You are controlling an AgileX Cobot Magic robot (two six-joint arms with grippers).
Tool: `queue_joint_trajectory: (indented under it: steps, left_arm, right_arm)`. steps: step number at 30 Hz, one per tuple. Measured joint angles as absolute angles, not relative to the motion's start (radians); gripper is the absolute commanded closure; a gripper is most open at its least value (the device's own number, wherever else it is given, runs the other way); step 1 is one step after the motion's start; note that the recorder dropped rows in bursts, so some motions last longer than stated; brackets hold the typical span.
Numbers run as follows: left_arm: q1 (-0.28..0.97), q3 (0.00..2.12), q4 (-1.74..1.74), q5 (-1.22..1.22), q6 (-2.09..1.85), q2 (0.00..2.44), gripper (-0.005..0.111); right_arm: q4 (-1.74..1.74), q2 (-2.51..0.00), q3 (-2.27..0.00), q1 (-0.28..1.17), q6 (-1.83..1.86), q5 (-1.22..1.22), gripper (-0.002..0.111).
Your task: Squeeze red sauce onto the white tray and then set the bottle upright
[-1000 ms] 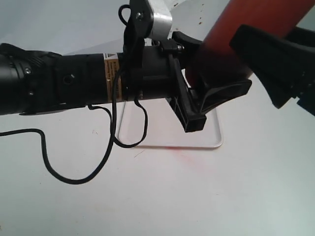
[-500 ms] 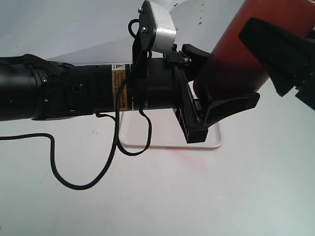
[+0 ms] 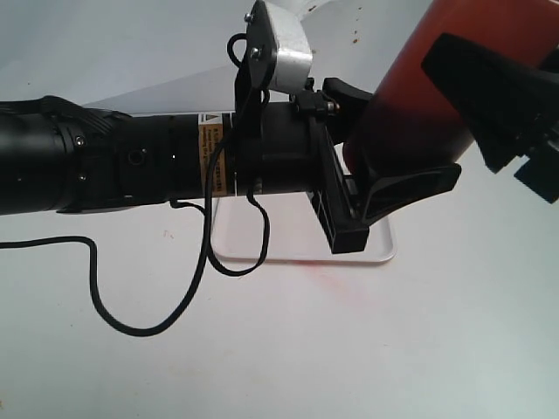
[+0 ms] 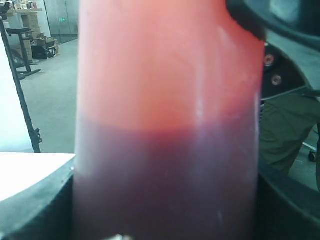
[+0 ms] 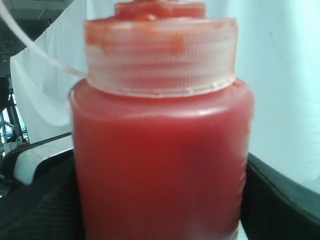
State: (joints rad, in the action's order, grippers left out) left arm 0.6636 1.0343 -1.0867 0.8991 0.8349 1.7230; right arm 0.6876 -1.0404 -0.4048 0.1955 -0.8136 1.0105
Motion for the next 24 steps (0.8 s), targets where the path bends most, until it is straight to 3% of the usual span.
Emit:
queue_joint_trajectory:
  steps: [3,7,10,14,24]
  left_arm:
    - [0.664,1.034,-1.087,0.899,0.835,1.723,0.099]
    - [0.664,1.034,-1.085,0.899,0.835,1.723,0.079]
    - [0.664,1.034,-1.083,0.899,0.835,1.723,0.052]
    - [0.664,1.034,-1.077,0.907,0.835,1.723,0.004]
    - [0.664,1.034,-1.080,0.943,0.835,1.721,0.002]
  right_arm:
    - [0.680,-1.040,-0.405,0.197,-0.811,1.009,0.108]
    - [0.674,-1.040,-0.405,0.197,-0.809,1.005,0.108]
    - [0.668,-1.040,-0.405,0.197,-0.801,1.005,0.108]
    - [0.643,-1.040,-0.405,0.197,-0.786,0.994,0.108]
    - [0.494,-1.044,-0.403,0.197,-0.600,0.879,0.108]
